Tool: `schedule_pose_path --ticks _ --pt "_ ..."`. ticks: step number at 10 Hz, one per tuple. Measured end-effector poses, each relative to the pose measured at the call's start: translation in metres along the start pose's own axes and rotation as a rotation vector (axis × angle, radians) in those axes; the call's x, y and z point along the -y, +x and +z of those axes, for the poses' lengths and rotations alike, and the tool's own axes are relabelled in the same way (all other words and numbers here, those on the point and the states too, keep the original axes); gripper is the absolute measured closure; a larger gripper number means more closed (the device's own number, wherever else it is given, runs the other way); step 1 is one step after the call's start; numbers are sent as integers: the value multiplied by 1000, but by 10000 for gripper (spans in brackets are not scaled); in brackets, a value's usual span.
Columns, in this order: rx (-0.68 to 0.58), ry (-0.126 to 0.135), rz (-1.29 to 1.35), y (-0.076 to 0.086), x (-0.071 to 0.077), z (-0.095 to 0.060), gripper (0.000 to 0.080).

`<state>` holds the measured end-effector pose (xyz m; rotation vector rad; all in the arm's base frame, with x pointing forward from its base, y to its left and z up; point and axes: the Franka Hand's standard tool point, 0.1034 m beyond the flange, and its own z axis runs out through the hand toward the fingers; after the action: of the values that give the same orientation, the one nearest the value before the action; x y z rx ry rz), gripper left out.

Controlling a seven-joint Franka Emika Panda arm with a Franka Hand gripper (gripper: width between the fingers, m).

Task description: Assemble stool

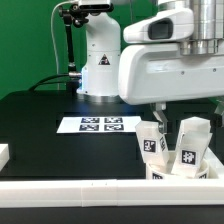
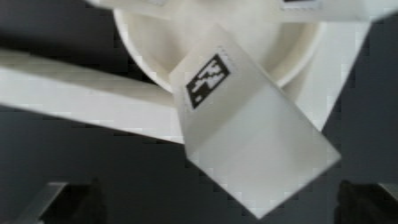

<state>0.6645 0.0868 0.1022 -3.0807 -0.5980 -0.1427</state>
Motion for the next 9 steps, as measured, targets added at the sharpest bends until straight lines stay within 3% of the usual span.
schedule_pose_path --ticks 3,6,9 --pt "6 -3 -109 -5 9 4 150" --pt "24 -31 -301 -8 -1 4 150" --pt "38 -53 -449 -12 3 8 150"
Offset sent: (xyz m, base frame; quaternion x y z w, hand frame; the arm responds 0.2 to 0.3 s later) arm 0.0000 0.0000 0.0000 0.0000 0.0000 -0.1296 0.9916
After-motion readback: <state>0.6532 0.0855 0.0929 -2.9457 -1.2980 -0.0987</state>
